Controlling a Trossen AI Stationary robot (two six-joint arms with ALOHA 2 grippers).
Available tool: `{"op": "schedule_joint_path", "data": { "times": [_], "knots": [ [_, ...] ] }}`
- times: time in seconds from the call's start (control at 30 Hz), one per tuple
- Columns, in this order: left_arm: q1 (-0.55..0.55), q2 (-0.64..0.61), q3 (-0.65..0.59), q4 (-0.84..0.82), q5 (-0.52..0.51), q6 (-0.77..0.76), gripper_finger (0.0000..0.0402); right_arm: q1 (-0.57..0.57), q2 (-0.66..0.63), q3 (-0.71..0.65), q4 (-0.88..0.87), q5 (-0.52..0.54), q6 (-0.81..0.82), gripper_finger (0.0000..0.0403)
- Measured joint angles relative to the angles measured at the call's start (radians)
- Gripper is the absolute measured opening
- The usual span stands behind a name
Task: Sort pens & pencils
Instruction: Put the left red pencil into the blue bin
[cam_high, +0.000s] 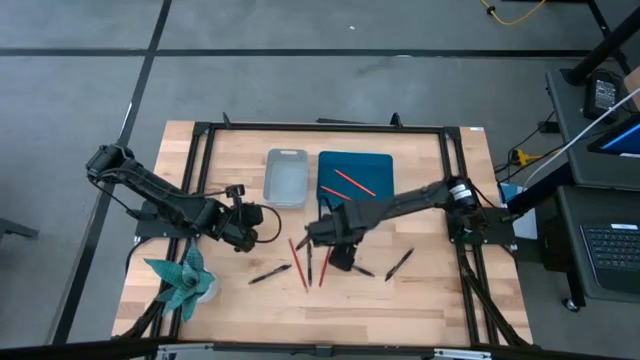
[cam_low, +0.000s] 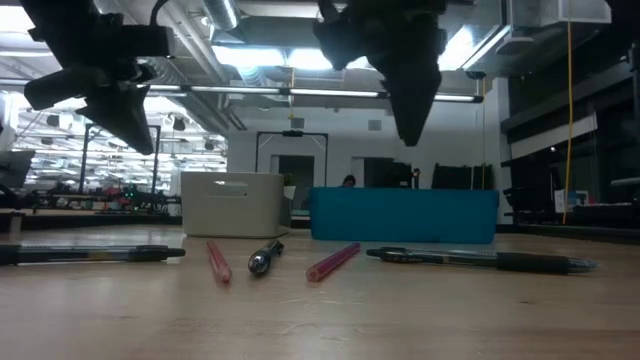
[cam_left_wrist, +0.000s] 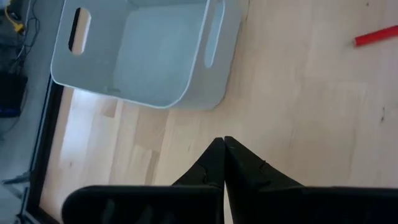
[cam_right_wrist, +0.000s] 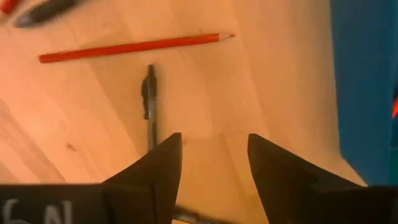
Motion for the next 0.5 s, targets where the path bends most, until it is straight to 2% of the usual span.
{"op": "schedule_joint_path", "data": {
  "times": [0.27, 0.5],
  "knots": [
    [0.067, 0.0, 0.0, 0.009, -0.107, 0.032, 0.0, 0.009, 0.0, -0.141, 0.073, 0.002, 0.087, 0.0184],
    [0.209, 0.0, 0.057, 0.056, -0.113, 0.135, 0.0, 0.009, 0.0, -0.25, 0.168, 0.003, 0.19, 0.0184]
  ]
}}
